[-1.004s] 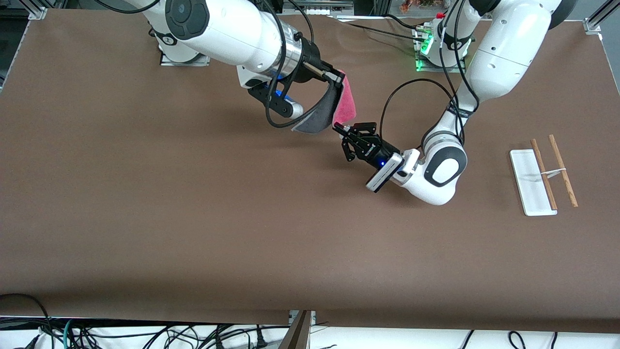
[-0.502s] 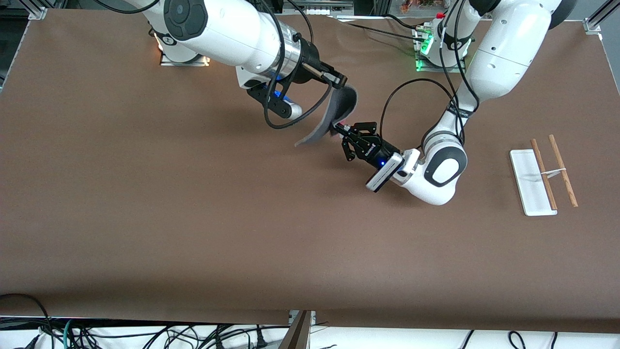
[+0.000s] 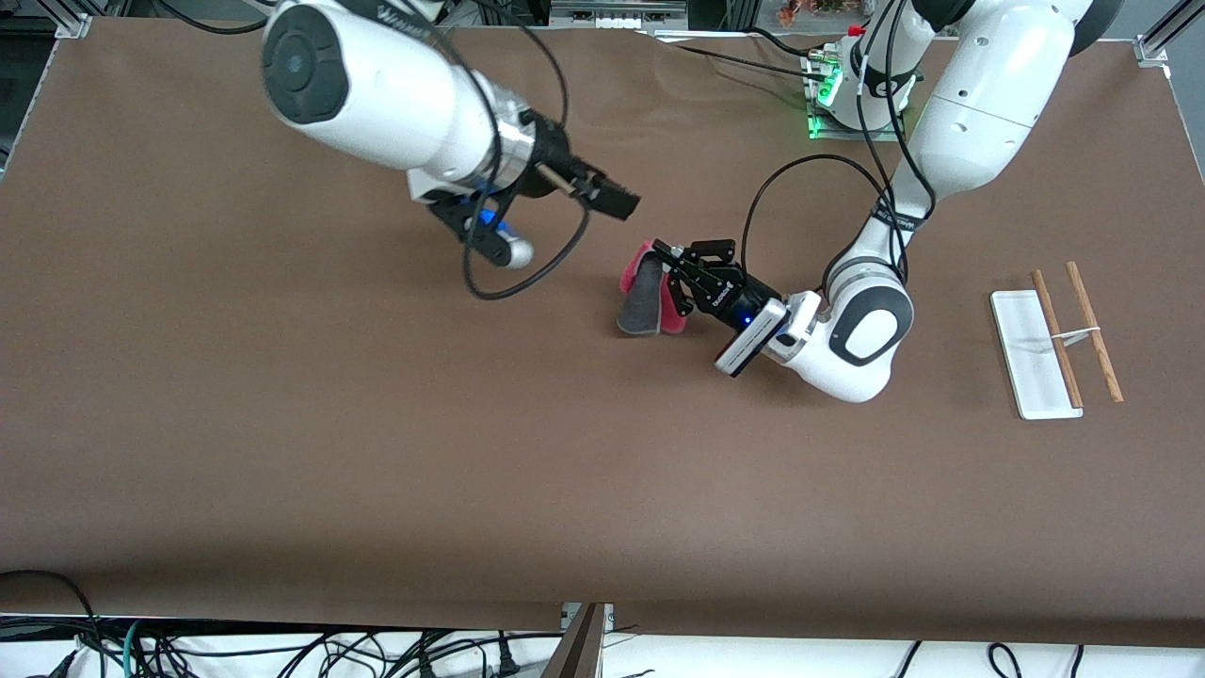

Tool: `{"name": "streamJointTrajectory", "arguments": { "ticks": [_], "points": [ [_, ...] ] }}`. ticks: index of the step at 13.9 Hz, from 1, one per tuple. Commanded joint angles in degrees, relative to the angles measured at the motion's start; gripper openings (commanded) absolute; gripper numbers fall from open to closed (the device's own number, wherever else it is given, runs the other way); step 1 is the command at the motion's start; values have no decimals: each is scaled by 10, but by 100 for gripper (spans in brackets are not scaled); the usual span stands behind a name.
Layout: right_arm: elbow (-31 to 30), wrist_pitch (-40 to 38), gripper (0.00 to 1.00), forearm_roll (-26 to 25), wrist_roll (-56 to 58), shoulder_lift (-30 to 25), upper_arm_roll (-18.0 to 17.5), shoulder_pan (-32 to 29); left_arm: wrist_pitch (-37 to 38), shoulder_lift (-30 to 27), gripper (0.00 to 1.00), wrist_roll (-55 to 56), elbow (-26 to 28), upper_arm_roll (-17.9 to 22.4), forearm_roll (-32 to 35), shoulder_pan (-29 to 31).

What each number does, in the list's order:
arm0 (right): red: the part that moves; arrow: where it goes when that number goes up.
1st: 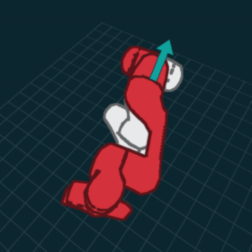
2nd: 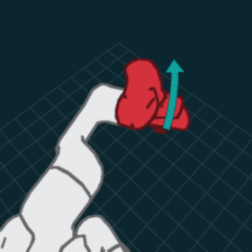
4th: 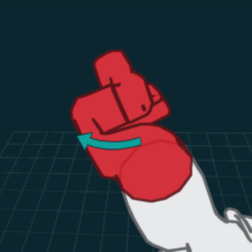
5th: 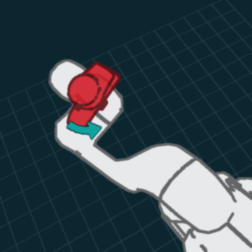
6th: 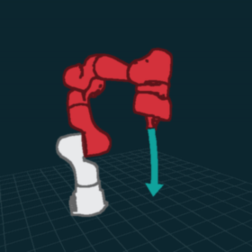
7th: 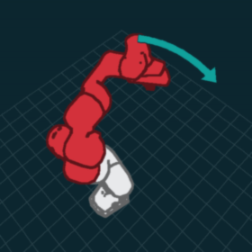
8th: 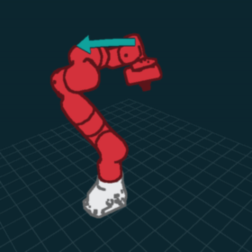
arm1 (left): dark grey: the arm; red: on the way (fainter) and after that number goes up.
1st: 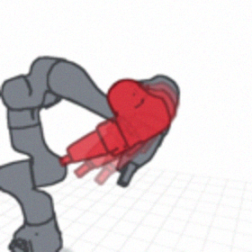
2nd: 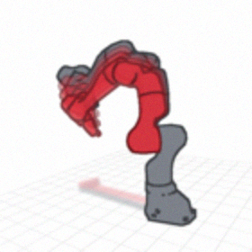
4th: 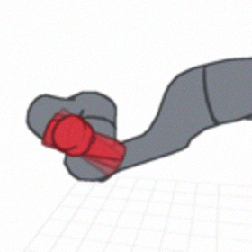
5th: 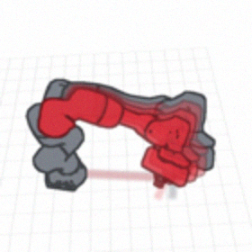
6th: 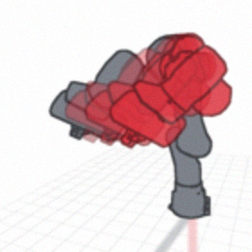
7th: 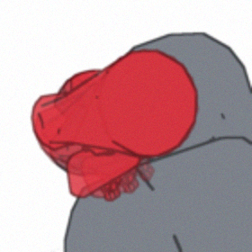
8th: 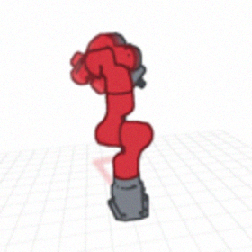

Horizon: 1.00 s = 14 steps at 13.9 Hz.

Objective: Pass towel and hang on rack
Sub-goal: 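Carry the towel with the left gripper while the right gripper retracts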

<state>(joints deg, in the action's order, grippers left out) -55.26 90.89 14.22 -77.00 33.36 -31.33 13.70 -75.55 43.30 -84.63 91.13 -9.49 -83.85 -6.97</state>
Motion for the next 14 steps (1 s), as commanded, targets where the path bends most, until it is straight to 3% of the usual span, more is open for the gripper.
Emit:
{"name": "streamJointTrajectory", "arguments": {
  "ticks": [1, 5, 10, 14],
  "points": [
    [2, -49, 100, -51, 101, -7, -2, -42, 8, 1, 0, 34, -66, 1, 74, 26],
    [-18, -94, 100, -74, 290, -10, 23, -112, 34, 2, 0, 68, -131, 1, 198, 72],
    [-193, -93, 100, -72, 604, -170, 197, -113, 71, 0, 0, 71, -204, 1, 400, 142],
    [-334, -35, 100, -83, 740, -288, 269, -113, 130, 0, 0, 72, -271, 8, 545, 185]
  ]
}}
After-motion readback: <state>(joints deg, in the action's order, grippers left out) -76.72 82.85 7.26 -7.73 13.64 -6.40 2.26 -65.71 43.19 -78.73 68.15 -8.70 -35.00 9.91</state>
